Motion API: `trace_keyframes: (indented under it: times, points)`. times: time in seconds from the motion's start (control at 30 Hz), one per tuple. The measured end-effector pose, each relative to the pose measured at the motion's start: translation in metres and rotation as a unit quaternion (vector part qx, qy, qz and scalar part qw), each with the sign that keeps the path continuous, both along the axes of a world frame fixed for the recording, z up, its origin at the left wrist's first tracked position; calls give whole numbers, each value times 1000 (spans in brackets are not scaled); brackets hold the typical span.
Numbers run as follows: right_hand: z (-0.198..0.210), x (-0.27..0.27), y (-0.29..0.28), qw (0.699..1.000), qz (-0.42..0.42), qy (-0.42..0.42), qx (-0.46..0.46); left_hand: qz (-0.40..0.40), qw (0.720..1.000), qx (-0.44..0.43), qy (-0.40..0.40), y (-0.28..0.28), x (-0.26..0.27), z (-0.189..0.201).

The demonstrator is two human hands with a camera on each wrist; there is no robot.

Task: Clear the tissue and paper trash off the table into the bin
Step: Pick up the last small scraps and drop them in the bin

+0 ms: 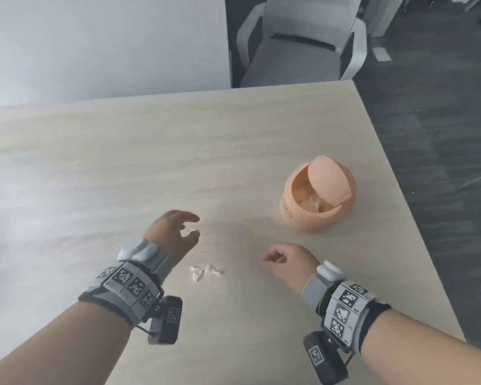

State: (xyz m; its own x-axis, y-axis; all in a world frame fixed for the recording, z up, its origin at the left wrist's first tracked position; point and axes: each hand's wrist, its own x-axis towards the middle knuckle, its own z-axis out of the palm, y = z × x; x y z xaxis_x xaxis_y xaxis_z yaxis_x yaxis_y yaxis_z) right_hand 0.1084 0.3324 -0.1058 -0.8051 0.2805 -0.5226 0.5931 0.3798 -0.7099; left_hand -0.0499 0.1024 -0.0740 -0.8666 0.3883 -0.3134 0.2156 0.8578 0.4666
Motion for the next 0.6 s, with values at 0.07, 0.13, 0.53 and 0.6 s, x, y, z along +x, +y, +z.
trace_keyframes:
  times: [0.07, 0.13, 0.53, 0.6]
  points:
    - [-9, -14, -22, 997, 73, 7, 31, 37, 998, -37, -23, -38, 6, -20]
    - [-16, -21, -32, 990, 126, 4, 63, 49, 997, -46, -42, -57, 17, -34]
    - [-33, -62, -99, 932, 328, 65, 142, 76, 993, -20, -90, -127, 43, -54]
    - [-33, -64, -102, 921, 347, 70, 161, 100, 992, -9, -81, -142, 32, -53]
